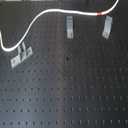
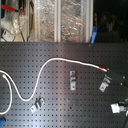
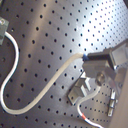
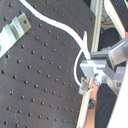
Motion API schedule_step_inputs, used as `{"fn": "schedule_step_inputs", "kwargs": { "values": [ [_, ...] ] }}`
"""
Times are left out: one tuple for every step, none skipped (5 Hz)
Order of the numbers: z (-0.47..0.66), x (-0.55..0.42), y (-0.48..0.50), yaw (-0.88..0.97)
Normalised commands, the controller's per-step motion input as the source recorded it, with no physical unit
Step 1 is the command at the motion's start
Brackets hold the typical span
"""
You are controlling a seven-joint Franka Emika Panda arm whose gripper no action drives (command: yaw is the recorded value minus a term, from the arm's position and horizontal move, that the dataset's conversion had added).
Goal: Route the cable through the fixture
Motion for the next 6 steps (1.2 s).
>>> {"fn": "schedule_step_inputs", "kwargs": {
  "values": [
    [0.04,-0.001,-0.001,0.00],
    [0.12,-0.205,0.095,0.14],
    [0.12,-0.359,0.182,0.23],
    [0.08,-0.401,0.231,0.28],
    [0.06,-0.448,0.302,0.32],
    [0.10,-0.381,0.306,0.31]
  ]
}}
